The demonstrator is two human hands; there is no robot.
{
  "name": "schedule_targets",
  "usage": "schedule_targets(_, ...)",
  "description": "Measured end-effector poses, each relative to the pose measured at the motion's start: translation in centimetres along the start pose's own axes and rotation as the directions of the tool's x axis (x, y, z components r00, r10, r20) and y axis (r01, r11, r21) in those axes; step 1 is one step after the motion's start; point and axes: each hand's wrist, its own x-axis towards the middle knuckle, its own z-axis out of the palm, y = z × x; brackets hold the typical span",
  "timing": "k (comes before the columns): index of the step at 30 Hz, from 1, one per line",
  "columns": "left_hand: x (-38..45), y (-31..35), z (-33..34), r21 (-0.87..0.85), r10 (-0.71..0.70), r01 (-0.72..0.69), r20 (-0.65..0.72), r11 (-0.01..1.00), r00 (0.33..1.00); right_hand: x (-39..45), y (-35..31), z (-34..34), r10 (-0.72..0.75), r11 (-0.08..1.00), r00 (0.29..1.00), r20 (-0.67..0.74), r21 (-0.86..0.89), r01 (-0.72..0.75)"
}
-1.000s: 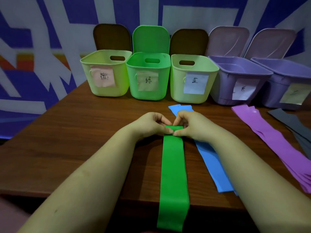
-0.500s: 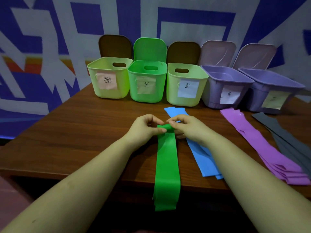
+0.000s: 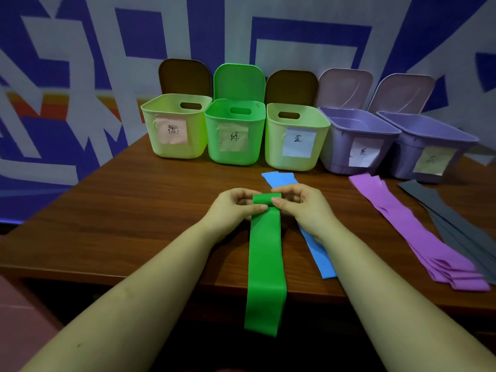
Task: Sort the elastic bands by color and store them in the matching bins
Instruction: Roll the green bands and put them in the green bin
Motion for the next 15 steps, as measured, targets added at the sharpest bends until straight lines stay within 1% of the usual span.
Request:
schedule_targets(5, -0.5, -0.12, -0.3, -0.111, 0.012, -0.012, 0.001, 0.994, 1.0, -0.69, 0.07, 0.5, -0.028, 0.995, 0.999, -0.018, 0.099, 0.03)
schedule_targets(8, -0.69, -0.04, -0.32, -0.11, 0.016, -0.016, 0.001, 0.994, 1.0, -0.9, 0.34, 0.85, -0.048, 0.989, 0.998, -0.036, 0.137, 0.052)
schedule_targets(12, -0.77, 0.0, -0.29, -0.114, 0.011, -0.01, 0.012, 0.993, 1.0, -0.84, 0.81, 0.73, -0.082, 0.99, 0.995, -0.064, 0.108, 0.089)
schedule_targets(15, -0.89, 0.13, -0.24, -0.158, 0.009, -0.005, 0.022, 0.987, 1.0, -0.94, 0.92, 0.71, -0.095, 0.99, 0.993, -0.069, 0.101, 0.101)
